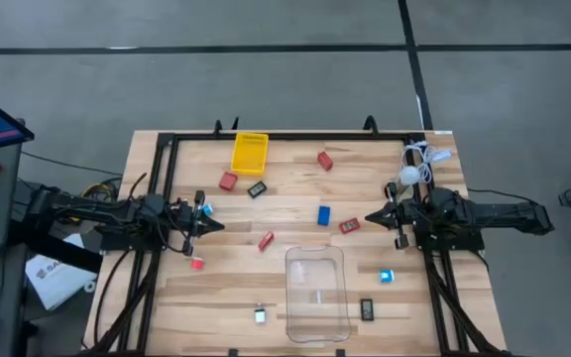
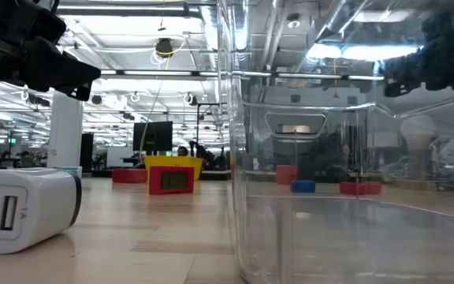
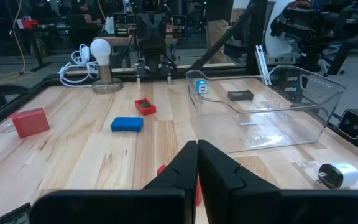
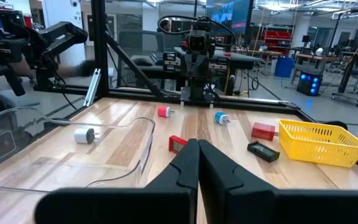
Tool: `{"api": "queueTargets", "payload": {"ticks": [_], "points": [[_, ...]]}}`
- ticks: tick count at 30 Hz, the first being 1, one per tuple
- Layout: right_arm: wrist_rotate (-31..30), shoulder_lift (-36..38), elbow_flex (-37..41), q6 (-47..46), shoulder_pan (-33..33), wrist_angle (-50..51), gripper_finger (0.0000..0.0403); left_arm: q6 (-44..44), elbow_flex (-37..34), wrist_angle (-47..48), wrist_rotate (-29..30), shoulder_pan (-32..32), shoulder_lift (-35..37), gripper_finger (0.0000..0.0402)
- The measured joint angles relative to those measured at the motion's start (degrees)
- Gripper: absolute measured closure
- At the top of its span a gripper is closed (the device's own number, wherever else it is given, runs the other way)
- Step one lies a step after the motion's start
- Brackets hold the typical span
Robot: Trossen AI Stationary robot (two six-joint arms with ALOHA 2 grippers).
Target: Pick & Place Office items
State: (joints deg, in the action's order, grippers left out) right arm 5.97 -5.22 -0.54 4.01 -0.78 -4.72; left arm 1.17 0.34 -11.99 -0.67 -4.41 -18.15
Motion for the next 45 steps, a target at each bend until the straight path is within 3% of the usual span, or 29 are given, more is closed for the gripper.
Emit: {"api": "queueTargets", "payload": {"ticks": [17,21,32,37,45], "points": [[-0.01,0.00,0.00,0.20,0.00,-0.06,0.0403,0.00,0.01,0.00,-0.01,0.00,0.02,0.0394],[-0.05,0.01,0.00,7.58,-0.44,-4.67,0.0403,0.00,0.00,0.00,-0.02,-0.02,0.00,0.0394],[-0.03,0.03,0.00,-6.19,-0.39,-22.43,0.0403,0.00,0.01,0.00,-0.01,-0.01,0.00,0.0394],[-0.01,0.05,0.00,-20.89,-0.26,-24.07,0.0403,0.00,0.02,0.00,0.00,0.00,0.00,0.0394],[0.14,0.00,0.00,-18.32,-0.37,-19.67,0.0403,-0.07,0.00,0.00,0.00,-0.02,0.02,0.0394]]}}
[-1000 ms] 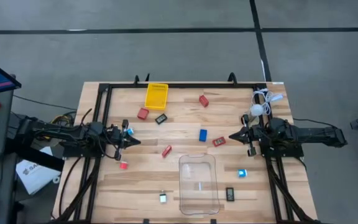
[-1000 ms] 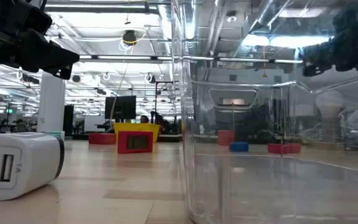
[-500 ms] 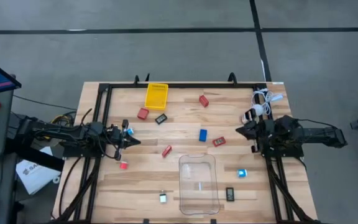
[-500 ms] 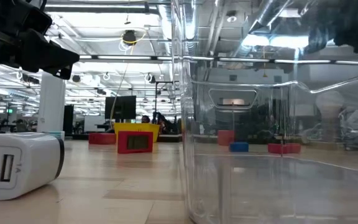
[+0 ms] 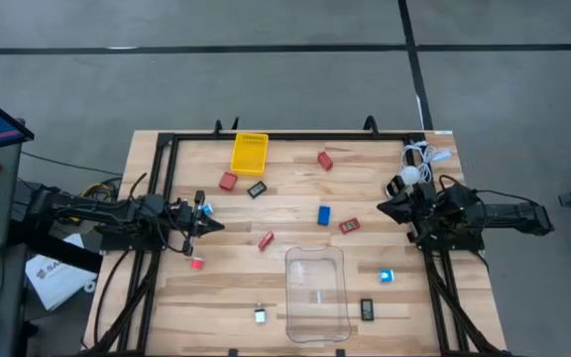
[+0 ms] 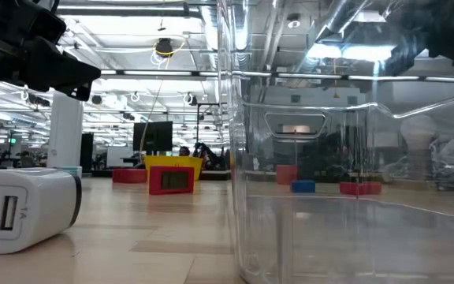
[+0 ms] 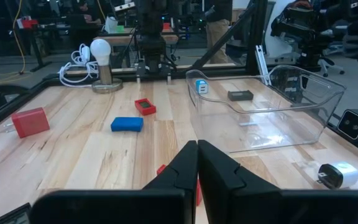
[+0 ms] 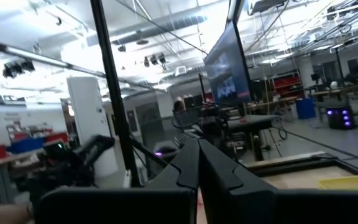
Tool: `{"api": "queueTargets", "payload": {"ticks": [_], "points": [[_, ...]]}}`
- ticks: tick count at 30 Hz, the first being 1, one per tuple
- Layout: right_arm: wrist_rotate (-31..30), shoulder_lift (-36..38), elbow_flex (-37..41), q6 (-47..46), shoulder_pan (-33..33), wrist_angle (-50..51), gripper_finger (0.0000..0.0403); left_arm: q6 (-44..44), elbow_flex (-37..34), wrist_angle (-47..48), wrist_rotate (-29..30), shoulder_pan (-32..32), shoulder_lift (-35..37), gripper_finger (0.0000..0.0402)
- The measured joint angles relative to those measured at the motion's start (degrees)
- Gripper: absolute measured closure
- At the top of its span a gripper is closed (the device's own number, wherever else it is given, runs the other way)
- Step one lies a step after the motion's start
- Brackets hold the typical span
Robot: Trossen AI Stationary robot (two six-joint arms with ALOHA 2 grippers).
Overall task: Pick & Place Office items
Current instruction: Put the left blue power adapter into the clear bin
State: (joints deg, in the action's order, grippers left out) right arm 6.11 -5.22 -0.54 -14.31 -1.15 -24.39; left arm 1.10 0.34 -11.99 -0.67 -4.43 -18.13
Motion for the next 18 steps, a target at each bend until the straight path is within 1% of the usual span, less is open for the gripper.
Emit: {"api": "queueTargets", "payload": {"ticks": [3,4,6,8,10,12,15,18], "points": [[-0.32,0.01,-0.02,1.25,-0.02,-0.08,0.0403,1.35,0.00,-0.79,0.20,0.00,-0.02,0.0394],[-0.44,0.01,-0.02,1.25,-0.02,-0.08,0.0403,2.52,0.00,-3.01,0.56,0.00,-0.09,0.0394],[-0.45,0.01,0.00,1.18,-0.02,0.07,0.0403,-0.06,0.00,-9.13,0.57,0.00,-0.01,0.0394],[-0.45,0.00,-0.02,0.53,0.07,0.84,0.0403,-2.86,0.00,-17.00,-0.75,0.00,-0.02,0.0394],[-0.48,0.01,0.00,0.60,0.04,1.37,0.0403,-3.34,0.00,-24.30,-3.85,0.00,0.00,0.0394],[-0.62,-0.01,-0.01,0.82,0.04,2.01,0.0403,-2.82,0.00,-29.22,-6.96,0.00,0.02,0.0394],[-0.59,-0.23,0.00,-0.12,0.35,2.23,0.0403,-2.69,0.01,-32.79,-7.20,-0.03,0.01,0.0394],[-0.63,-0.86,0.00,-0.68,1.09,2.61,0.0403,-2.54,0.00,-31.92,-6.83,-0.02,-0.41,0.0394]]}}
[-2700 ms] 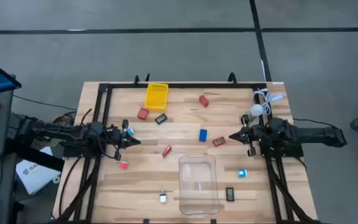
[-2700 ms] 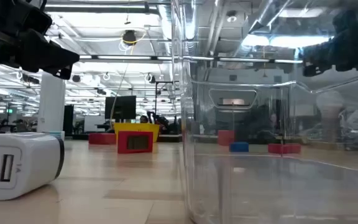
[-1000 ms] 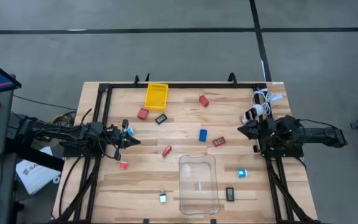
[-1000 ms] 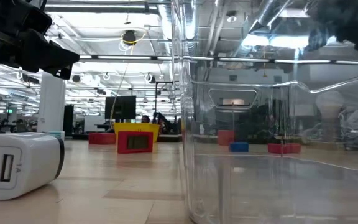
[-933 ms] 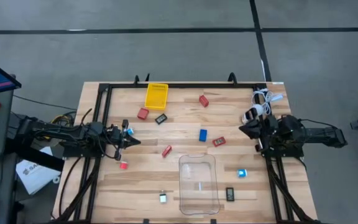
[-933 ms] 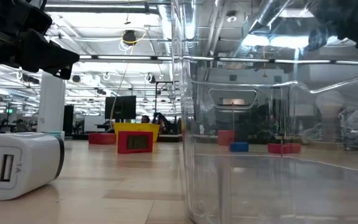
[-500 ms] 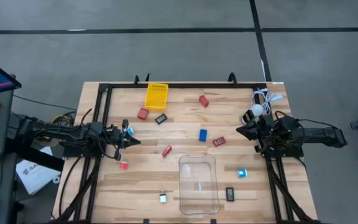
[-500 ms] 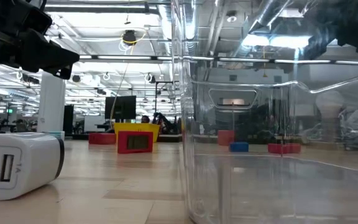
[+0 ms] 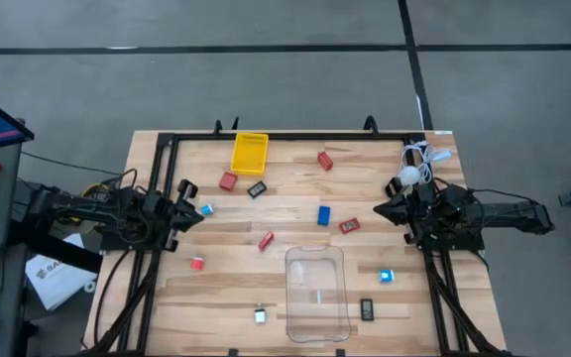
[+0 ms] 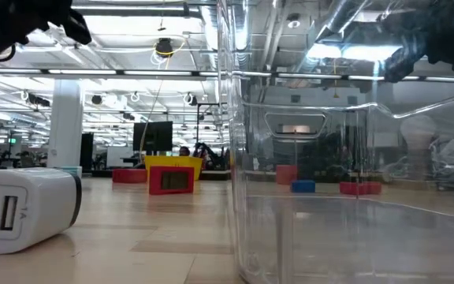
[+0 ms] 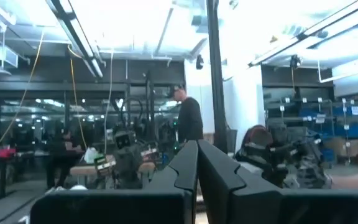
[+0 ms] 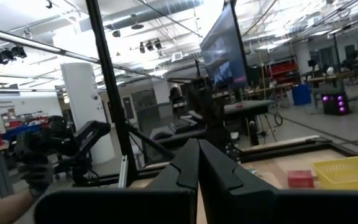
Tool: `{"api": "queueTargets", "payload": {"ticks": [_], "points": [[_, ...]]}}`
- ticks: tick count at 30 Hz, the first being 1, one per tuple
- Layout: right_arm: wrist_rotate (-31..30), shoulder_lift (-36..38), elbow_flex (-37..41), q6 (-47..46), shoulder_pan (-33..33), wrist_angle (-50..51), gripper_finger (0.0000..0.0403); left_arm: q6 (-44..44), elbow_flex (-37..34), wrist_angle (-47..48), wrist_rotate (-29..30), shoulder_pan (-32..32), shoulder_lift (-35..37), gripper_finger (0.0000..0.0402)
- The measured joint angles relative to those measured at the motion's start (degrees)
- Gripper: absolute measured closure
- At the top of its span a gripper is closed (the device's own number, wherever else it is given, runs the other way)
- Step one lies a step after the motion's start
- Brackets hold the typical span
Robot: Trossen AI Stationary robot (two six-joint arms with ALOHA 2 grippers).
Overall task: Pick & Place Office items
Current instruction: Put the left blue power adapter into the clear bin
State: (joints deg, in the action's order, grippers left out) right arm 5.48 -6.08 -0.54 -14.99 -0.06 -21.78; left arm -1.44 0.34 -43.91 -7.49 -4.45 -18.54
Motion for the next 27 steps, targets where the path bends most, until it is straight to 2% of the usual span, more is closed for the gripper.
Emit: {"api": "queueTargets", "payload": {"ticks": [2,6,10,12,17,21,23,25,27], "points": [[-0.55,-0.40,0.00,0.21,0.10,-0.41,0.0403,1.60,0.00,2.29,2.70,0.00,-0.91,0.0394],[-1.93,-0.39,0.00,4.64,-0.18,-2.37,0.0403,4.72,0.00,5.84,15.15,0.02,-3.72,0.0394],[-4.66,-0.39,-0.02,7.92,-0.96,-4.05,0.0403,6.72,0.00,4.87,25.99,0.02,-7.09,0.0394],[-5.55,-0.40,-0.02,9.19,-1.42,-3.45,0.0403,6.80,0.02,5.11,28.34,0.04,-8.77,0.0394],[-4.41,-0.40,-0.01,9.58,-1.48,-0.55,0.0403,1.42,0.00,6.74,27.39,0.02,-14.93,0.0394],[-4.18,-1.31,-0.02,3.96,-1.39,0.08,0.0402,-13.50,0.00,9.56,26.83,-0.27,-22.38,0.0394],[-4.11,-1.94,-0.02,0.46,-1.34,-1.17,0.0395,-21.20,0.00,9.06,23.77,-1.37,-26.76,0.0389],[-4.03,-2.27,-0.40,-1.39,-0.80,-1.12,0.0379,-27.24,0.00,7.49,19.81,-3.97,-31.28,0.0377],[-4.01,-2.32,-1.02,-2.00,0.46,-0.80,0.0354,-31.44,0.00,4.45,19.85,-7.63,-35.60,0.0358]]}}
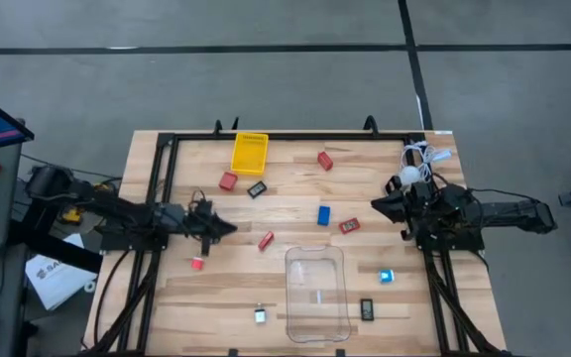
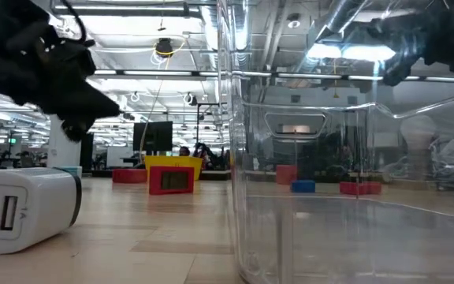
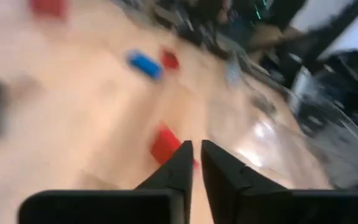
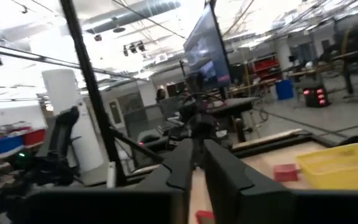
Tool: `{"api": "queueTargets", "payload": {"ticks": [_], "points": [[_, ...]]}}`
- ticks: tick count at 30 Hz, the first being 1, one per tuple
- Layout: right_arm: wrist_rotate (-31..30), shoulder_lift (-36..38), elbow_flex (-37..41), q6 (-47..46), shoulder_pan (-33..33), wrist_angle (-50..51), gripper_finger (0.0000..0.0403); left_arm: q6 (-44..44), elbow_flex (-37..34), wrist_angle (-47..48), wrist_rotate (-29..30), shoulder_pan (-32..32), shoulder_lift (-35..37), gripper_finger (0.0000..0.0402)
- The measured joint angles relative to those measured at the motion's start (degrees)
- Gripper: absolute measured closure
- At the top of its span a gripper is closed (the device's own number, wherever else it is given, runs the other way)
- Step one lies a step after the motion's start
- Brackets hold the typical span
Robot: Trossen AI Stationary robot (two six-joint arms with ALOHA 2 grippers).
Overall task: Pick & Place Office items
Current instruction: Put the left blue power adapter into the clear bin
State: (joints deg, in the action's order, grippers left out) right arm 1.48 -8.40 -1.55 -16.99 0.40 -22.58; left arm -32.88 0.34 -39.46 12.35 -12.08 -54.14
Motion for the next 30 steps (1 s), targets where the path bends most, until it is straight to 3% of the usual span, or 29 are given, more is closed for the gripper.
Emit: {"api": "queueTargets", "payload": {"ticks": [3,5,10,12,15,17,23,26,30], "points": [[-0.01,-0.72,-1.36,0.67,2.29,0.13,0.0313,0.34,1.16,-11.04,7.39,-5.92,-7.11,0.0324],[-0.03,-1.49,-2.87,3.00,4.13,1.40,0.0284,7.09,4.10,-20.28,12.32,-8.63,-12.02,0.0301],[-3.45,-5.17,-9.12,9.55,7.85,7.86,0.0218,36.29,15.50,-38.06,16.71,-8.78,-21.62,0.0246],[-5.92,-7.61,-12.56,11.02,9.22,12.90,0.0199,48.91,20.72,-39.27,24.02,-7.82,-22.34,0.0230],[-10.34,-12.31,-18.04,11.08,11.48,22.80,0.0182,66.34,27.54,-32.28,41.92,-6.06,-20.85,0.0216],[-13.48,-15.71,-21.28,10.13,13.42,28.65,0.0180,72.77,31.57,-23.10,52.48,-5.10,-18.33,0.0212],[-24.98,-25.07,-28.40,6.77,18.02,40.40,0.0182,71.73,39.28,9.41,76.30,-8.56,-9.00,0.0216],[-29.06,-29.04,-30.64,4.24,18.41,44.62,0.0183,72.93,39.86,8.81,77.54,-13.24,-5.07,0.0225],[-29.88,-32.60,-31.54,2.56,18.26,45.34,0.0183,72.72,39.99,3.74,77.72,-18.76,-0.10,0.0242]]}}
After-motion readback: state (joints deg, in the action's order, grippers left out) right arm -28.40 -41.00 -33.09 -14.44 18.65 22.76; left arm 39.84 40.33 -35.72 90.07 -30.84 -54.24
